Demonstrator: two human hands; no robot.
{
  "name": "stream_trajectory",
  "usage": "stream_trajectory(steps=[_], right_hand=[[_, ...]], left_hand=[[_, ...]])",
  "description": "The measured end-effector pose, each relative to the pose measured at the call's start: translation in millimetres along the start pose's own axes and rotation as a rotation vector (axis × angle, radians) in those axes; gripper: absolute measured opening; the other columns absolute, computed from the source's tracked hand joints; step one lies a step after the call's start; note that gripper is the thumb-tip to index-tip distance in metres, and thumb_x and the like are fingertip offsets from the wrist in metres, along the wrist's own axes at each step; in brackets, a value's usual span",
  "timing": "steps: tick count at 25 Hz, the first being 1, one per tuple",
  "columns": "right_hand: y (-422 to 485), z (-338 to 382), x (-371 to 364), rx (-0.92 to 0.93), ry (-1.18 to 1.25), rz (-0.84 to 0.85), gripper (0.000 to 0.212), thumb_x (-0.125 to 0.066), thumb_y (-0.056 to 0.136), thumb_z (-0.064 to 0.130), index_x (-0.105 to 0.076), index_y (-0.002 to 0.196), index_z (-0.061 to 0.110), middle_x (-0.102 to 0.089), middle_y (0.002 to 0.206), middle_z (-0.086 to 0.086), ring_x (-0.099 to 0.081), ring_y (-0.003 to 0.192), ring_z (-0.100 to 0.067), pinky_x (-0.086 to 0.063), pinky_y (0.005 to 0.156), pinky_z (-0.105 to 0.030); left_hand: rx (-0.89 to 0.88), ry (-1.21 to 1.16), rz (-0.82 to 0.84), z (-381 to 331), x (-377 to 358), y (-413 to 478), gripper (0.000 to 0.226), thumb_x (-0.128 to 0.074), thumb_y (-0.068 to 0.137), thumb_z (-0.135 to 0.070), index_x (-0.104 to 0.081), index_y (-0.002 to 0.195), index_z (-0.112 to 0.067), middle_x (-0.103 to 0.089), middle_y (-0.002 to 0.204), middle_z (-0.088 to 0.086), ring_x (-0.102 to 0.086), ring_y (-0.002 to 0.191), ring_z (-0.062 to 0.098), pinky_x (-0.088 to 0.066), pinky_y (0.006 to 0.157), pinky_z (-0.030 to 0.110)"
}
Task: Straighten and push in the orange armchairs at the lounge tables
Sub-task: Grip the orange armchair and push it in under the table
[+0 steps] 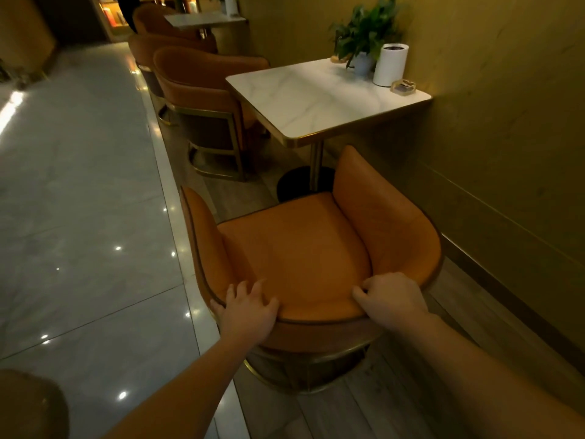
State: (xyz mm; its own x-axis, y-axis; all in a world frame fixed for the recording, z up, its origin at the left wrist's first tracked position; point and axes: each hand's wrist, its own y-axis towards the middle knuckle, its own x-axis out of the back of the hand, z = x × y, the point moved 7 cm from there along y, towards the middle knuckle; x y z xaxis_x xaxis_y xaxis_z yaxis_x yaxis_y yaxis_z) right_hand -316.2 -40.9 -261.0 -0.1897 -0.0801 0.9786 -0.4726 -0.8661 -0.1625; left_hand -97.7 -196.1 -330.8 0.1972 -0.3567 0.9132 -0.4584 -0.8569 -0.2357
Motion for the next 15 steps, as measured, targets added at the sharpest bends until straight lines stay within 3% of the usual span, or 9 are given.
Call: stream_trajectory(steps=[4,9,15], right_hand=[[-19,-1,-3,0.032,0.014,0.011,0.054,-0.033,0.1,0.051,-0.066,0.071,0.019,-0.064,0.067,-0.003,-0.061,0.06,-0.017,-0.054,0.072,-0.037],[-50,-5,-6,-0.021,0.05,-0.008,0.055,-0.034,0.099,0.052,-0.067,0.07,0.019,-0.064,0.066,-0.003,-0.062,0.06,-0.016,-0.053,0.071,-0.035],[-102,-12,-21,-0.128,0.102,0.029,0.054,-0.032,0.097,0.056,-0.065,0.071,0.024,-0.063,0.067,0.005,-0.06,0.065,-0.007,-0.051,0.079,-0.031]], left_hand=[[-0.009,0.036,0.059,-2,-6,-10,0.057,-0.028,0.094,-0.063,-0.032,0.146,-0.041,-0.03,0.157,0.0,-0.015,0.149,0.031,0.0,0.114,0.072],[-0.038,0.04,0.002,-5,-10,-34,0.052,-0.031,0.095,-0.061,-0.038,0.143,-0.042,-0.03,0.158,-0.003,-0.015,0.15,0.029,0.0,0.116,0.07],[-0.139,0.104,0.07,-15,-19,-59,0.054,-0.025,0.093,-0.063,-0.035,0.143,-0.046,-0.02,0.162,-0.006,-0.007,0.152,0.027,0.004,0.116,0.07]])
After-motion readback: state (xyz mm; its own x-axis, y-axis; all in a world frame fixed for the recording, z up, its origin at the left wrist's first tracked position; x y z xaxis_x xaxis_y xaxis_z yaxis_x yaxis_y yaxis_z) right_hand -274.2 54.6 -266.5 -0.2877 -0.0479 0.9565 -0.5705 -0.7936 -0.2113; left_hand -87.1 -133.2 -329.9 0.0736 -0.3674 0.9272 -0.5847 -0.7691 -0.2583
